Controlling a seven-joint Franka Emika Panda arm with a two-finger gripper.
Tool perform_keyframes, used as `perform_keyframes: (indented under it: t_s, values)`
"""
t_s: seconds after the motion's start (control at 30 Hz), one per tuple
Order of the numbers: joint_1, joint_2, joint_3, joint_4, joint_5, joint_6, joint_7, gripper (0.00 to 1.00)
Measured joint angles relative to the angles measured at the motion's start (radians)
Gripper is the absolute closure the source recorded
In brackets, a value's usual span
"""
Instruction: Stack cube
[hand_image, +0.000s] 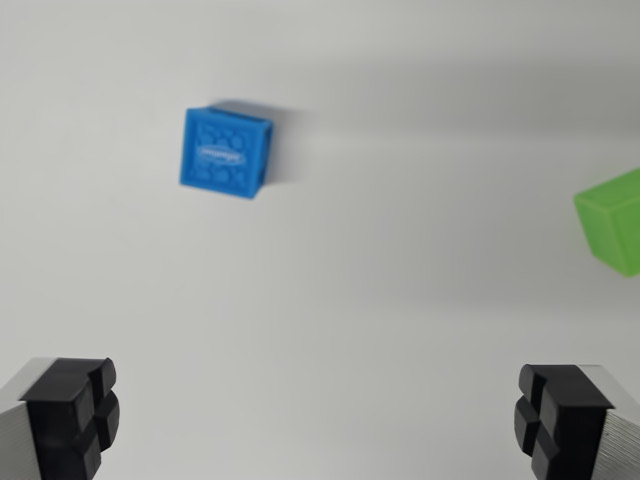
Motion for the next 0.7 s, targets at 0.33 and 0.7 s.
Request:
perform_keyframes:
  t_s: [0.33, 0.7]
  values:
    - [0.014, 0.030, 0.003, -0.015, -0.002, 0.044, 0.041, 0.00]
    - [0.038, 0.080, 0.006, -0.034, -0.006, 0.110, 0.105, 0.00]
